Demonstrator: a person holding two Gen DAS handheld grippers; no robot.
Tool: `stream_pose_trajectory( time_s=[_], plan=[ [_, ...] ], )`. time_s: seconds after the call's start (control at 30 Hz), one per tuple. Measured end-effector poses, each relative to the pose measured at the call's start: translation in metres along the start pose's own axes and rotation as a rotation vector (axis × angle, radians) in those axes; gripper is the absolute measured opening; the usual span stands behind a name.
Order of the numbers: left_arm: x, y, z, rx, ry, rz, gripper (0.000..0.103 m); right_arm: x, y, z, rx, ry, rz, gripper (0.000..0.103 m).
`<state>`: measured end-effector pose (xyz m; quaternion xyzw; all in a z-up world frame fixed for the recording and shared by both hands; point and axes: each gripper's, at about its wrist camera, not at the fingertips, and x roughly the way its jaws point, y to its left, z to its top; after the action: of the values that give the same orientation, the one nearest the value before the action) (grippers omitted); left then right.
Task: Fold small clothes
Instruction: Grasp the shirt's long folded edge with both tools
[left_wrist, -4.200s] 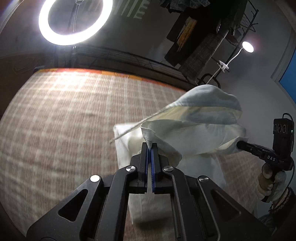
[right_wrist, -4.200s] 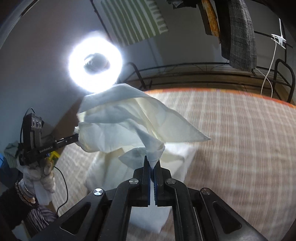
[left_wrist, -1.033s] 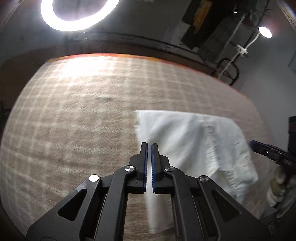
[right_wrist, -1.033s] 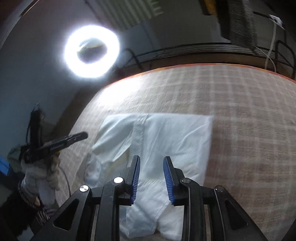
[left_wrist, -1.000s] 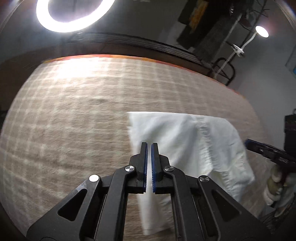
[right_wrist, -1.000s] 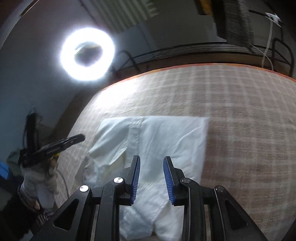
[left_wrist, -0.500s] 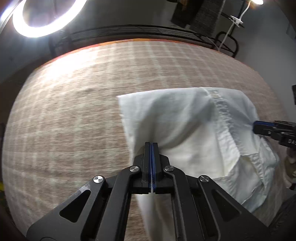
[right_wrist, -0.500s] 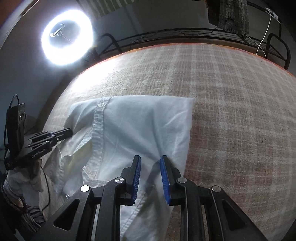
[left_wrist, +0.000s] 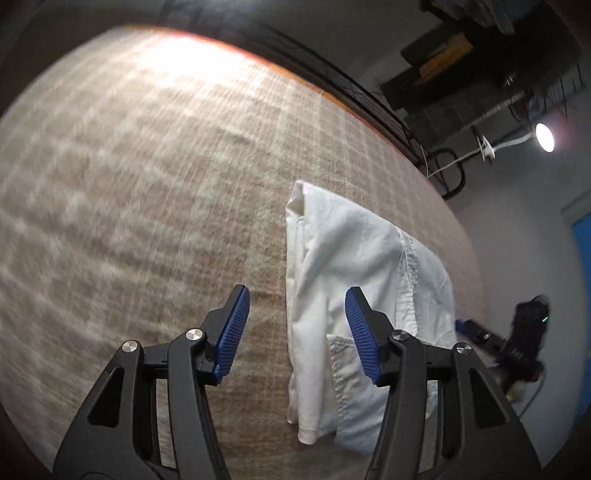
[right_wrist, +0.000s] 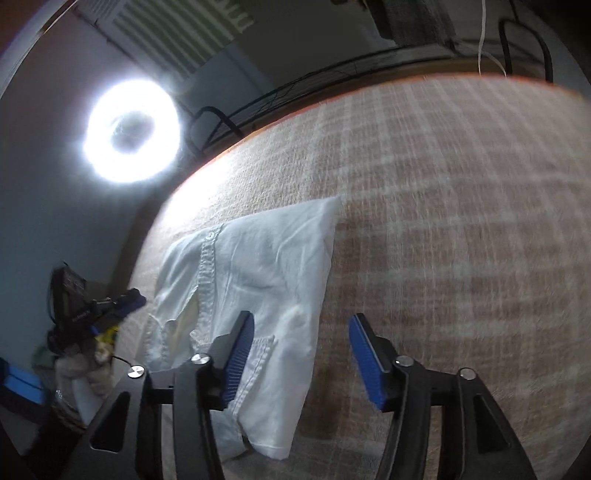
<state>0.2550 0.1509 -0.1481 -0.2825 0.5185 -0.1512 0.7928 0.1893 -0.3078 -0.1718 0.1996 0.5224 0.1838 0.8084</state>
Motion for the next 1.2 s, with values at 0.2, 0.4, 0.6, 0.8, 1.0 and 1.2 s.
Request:
stream_pose_trajectory(
  time_s=[0.2,0.4,0.6,0.8,1.0,1.2],
  plan=[
    [0.018,0.012,-0.006,-0.107,0.063,-0.065,0.054,0.013,-0.02,-0.007,0.085,0.052,0.043,0.058],
    [0.03,0.005,-0.006,-0.103,0.081,-0.085,0.054,0.019,-0.027,-0.008,0.106,0.059,0.093,0.055],
    [0.048,-0.005,0.001,-0.118,0.102,-0.097,0.033,0.037,-0.015,-0.003,0.128,0.086,0.146,0.037],
    [0.052,-0.036,-0.002,-0.02,0.056,0.002,0.021,0.048,0.012,0.001,0.058,0.088,0.084,0.028],
    [0.046,-0.075,-0.012,0.143,-0.022,0.111,0.009,0.038,0.052,0.002,-0.085,0.045,-0.067,0.014],
    [0.031,-0.09,-0.026,0.224,-0.076,0.133,0.006,0.028,0.095,0.0,-0.227,-0.008,-0.193,0.013]
  ],
)
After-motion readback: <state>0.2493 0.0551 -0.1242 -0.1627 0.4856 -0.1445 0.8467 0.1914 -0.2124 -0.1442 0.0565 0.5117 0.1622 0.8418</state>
